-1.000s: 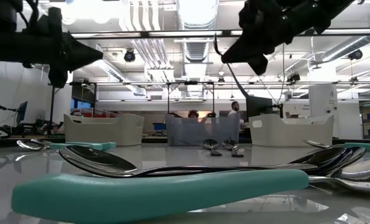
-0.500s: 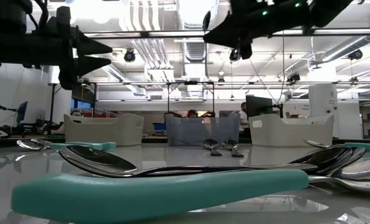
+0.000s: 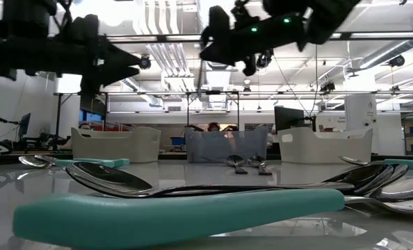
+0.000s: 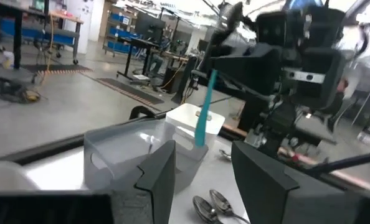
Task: Sort silverware by color (type)
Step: Put the blue spoon into the gray bin
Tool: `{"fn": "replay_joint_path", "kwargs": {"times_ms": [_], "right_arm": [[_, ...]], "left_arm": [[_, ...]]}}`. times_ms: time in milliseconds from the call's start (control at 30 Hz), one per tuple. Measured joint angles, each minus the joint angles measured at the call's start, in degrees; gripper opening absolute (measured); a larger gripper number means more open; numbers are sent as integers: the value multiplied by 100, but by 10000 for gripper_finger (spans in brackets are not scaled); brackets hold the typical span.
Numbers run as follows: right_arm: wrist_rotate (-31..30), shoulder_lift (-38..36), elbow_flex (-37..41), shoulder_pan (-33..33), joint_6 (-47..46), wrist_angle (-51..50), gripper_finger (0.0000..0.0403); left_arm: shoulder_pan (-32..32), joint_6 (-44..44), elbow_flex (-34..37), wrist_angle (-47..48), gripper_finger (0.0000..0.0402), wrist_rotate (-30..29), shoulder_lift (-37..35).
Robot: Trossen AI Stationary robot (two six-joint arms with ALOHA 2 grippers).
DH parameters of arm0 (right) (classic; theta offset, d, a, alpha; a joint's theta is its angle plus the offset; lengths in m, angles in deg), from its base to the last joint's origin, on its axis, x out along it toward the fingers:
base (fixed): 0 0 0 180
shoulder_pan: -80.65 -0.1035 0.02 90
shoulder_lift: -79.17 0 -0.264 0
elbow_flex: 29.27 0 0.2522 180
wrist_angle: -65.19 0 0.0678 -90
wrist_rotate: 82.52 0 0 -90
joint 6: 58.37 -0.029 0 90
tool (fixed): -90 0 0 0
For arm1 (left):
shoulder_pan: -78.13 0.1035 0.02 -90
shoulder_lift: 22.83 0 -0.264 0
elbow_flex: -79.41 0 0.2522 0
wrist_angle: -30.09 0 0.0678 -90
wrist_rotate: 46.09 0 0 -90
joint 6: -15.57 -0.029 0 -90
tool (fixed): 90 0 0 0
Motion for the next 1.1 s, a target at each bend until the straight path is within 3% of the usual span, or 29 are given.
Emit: {"fn": "replay_joint_path", "kwargs": {"times_ms": [233, 500, 633, 833, 1100], "right_arm": [[-51, 450, -907, 0, 105, -1035, 9], [-45, 711, -1296, -15, 215, -1077, 9], [-22, 861, -1443, -28, 215, -1070, 9], [2, 988, -1585, -67, 269, -1075, 9], [3, 986, -1613, -117, 299, -1167, 9]], "left_arm": [[1, -527, -578, 267, 139, -66, 710], [0, -487, -667, -11, 139, -736, 1272], [-1, -487, -732, -207, 139, -799, 1553], [-7, -828, -1236, -212, 139, -814, 2118], [-4, -1377, -1938, -146, 139, -1513, 2726]]}}
